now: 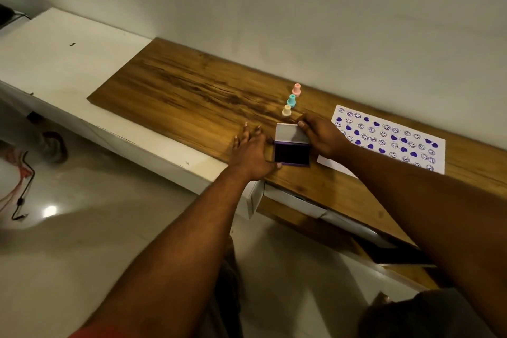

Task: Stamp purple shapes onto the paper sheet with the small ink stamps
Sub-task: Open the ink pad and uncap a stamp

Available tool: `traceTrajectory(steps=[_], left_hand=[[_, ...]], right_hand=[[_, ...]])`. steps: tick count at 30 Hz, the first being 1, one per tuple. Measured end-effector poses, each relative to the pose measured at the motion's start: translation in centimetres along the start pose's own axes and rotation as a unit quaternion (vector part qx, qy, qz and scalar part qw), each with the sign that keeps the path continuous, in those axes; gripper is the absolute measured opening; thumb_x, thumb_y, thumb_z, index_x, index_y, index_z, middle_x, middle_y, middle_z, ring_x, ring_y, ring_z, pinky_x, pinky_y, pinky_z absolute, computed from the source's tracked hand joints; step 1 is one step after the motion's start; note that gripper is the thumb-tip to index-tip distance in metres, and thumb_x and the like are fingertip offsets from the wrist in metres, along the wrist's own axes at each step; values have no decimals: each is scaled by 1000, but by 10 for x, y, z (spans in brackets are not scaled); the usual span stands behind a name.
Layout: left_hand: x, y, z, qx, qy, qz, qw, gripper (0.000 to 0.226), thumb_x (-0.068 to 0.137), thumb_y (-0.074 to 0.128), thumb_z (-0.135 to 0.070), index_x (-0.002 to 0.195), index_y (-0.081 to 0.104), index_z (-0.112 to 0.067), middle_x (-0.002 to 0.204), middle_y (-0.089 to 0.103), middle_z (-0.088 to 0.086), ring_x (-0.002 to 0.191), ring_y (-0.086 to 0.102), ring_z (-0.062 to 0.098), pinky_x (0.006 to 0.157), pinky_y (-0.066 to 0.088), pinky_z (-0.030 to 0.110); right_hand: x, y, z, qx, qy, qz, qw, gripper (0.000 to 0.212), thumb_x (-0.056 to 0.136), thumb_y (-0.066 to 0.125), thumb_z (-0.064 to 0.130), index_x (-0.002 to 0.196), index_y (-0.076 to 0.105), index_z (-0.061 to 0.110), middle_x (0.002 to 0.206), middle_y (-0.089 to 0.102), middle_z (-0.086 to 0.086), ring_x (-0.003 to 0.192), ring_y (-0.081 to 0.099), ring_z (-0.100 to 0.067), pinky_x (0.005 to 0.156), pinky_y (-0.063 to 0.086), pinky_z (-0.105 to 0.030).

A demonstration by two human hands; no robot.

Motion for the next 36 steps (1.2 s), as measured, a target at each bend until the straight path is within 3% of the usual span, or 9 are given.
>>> traceTrajectory(steps=[2,11,19,25,31,36], left_hand=[[0,-1,0,4,0,-2,1000,71,81,78,-58,139,49,-32,173,15,2,158,-16,28,127,-3,52],[1,-3,-2,15,1,-6,1000,72,80,79,-58,139,50,-30,173,14,3,158,-16,26,126,-4,51],[0,-3,-3,25,5,-10,1000,74,79,79,-59,140,49,-30,173,14,4,158,-15,26,125,-5,50],[-1,-4,-3,23,6,-7,1000,73,80,79,-58,140,48,-30,173,14,4,158,-14,27,126,-2,51],[-2,-16,2,-3,-4,1,1000,71,80,80,-58,138,52,-29,172,17,3,159,-13,24,126,-4,50],[1,-44,18,-28,-29,-53,998,60,81,81,-50,132,56,-31,171,21,2,159,-9,22,127,-3,45]], right_hand=[[6,-1,-3,2,7,-8,1000,35,109,37,41,126,56,16,118,67,-8,103,62,-25,84,55,-43],[20,2,-19,-59,20,-29,998,39,108,39,45,122,61,16,118,64,-9,104,57,-23,80,44,-36],[18,2,-16,-87,10,-31,996,45,107,42,46,132,64,16,128,62,-10,118,55,-26,96,50,-44],[15,-1,-10,-112,-12,-39,993,42,103,50,48,129,67,19,124,64,-6,114,57,-24,91,53,-45],[23,-35,6,-103,5,-188,977,36,99,60,42,130,65,25,116,69,-1,102,63,-21,77,52,-34],[44,-26,27,-204,22,-158,966,40,100,57,47,128,69,21,112,74,-9,99,67,-29,78,54,-37]])
Point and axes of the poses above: each hand's wrist, its own x-axis towards the middle knuckle, its own y-axis out of the palm, z = x × y, the point moved 9 cm from there along x, towards the middle knuckle
